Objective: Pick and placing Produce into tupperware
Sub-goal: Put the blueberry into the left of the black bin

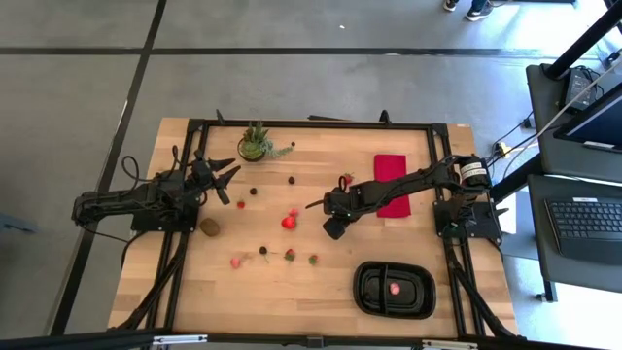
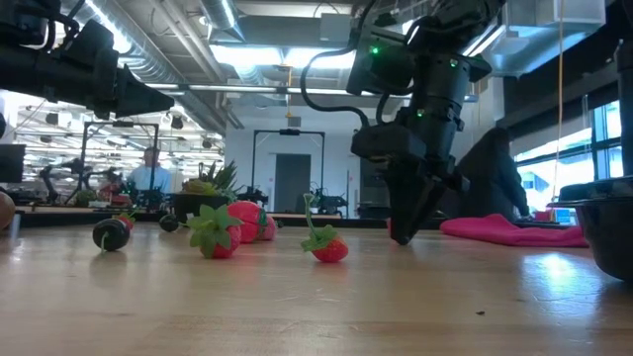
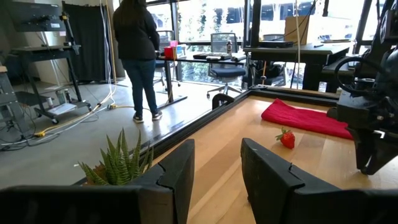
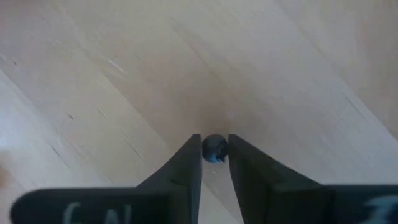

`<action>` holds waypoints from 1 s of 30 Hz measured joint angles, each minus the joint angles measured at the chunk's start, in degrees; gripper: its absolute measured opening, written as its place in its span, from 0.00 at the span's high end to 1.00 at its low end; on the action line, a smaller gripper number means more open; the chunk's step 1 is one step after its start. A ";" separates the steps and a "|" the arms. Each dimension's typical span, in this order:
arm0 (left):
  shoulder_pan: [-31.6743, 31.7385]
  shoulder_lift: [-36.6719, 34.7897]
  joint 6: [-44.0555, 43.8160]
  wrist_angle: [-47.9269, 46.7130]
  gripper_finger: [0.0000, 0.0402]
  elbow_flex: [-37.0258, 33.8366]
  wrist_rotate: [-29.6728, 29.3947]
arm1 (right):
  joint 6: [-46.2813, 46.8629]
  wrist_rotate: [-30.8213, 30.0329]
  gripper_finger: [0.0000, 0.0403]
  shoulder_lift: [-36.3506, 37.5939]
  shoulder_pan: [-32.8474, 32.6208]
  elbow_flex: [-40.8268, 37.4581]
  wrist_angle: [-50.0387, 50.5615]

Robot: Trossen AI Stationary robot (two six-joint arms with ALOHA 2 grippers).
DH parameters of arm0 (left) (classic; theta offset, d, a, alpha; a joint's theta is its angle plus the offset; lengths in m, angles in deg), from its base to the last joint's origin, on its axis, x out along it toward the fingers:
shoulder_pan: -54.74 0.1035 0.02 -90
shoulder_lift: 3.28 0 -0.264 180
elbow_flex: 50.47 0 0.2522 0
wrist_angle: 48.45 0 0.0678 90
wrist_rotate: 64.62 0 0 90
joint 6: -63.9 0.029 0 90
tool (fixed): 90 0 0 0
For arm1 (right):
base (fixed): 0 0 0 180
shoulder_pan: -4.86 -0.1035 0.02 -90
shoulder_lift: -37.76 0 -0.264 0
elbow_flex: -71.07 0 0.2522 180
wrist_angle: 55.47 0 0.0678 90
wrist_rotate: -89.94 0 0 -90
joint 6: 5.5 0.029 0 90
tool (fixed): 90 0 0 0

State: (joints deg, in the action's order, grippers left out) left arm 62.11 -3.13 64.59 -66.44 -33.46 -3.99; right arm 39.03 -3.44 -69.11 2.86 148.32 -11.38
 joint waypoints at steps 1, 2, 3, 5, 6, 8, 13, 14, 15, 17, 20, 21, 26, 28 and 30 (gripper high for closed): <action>0.01 0.00 0.00 0.00 0.69 0.00 0.00 | 0.04 0.00 0.83 0.00 0.00 0.04 0.08; 0.01 0.00 0.00 0.00 0.69 0.00 0.00 | 0.14 0.00 0.84 0.00 0.00 0.07 0.17; 0.01 0.01 0.00 0.00 0.69 0.00 -0.01 | 0.14 0.00 0.84 0.00 0.00 0.09 0.20; 0.01 -0.01 0.00 0.00 0.69 0.00 0.01 | 0.07 -0.04 0.86 0.02 0.00 0.11 0.22; 0.01 0.00 0.00 0.00 0.69 0.00 0.00 | 0.08 -0.04 0.86 0.02 0.00 0.11 0.22; 0.01 0.01 0.00 0.01 0.69 0.00 0.00 | 0.15 -0.04 0.86 0.02 0.00 0.11 0.24; 0.01 0.01 0.00 0.00 0.69 0.00 -0.01 | 0.17 -0.04 0.86 0.02 0.00 0.11 0.26; 0.01 0.00 0.00 0.00 0.69 0.00 0.01 | 0.17 -0.03 0.86 0.02 0.00 0.11 0.26; 0.00 0.00 0.00 0.00 0.69 0.00 -0.01 | 0.17 0.01 0.86 0.02 0.00 0.11 0.26; 0.01 0.01 0.00 0.02 0.69 -0.01 0.00 | 0.17 0.57 0.86 0.02 0.02 0.11 0.28; 0.01 0.01 0.00 0.00 0.69 -0.02 0.01 | 0.22 1.25 0.83 0.02 0.06 0.10 0.30; -0.01 -0.01 0.00 0.00 0.69 -0.02 -0.01 | 0.20 1.25 0.82 0.02 0.04 0.09 0.33; -0.01 -0.01 0.00 0.01 0.69 -0.02 0.01 | 0.42 1.72 0.76 -0.09 0.02 -0.02 0.62; 0.00 0.01 0.00 0.01 0.69 -0.02 0.00 | 0.36 1.73 0.73 -0.09 -0.02 -0.02 0.52; 0.00 0.01 0.00 0.02 0.69 -0.02 0.01 | 0.32 1.70 0.72 -0.09 -0.02 -0.02 0.52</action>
State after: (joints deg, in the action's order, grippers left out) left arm 62.12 -3.12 64.59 -66.42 -33.48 -3.98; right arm 39.35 -1.74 -69.19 2.84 148.29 -10.86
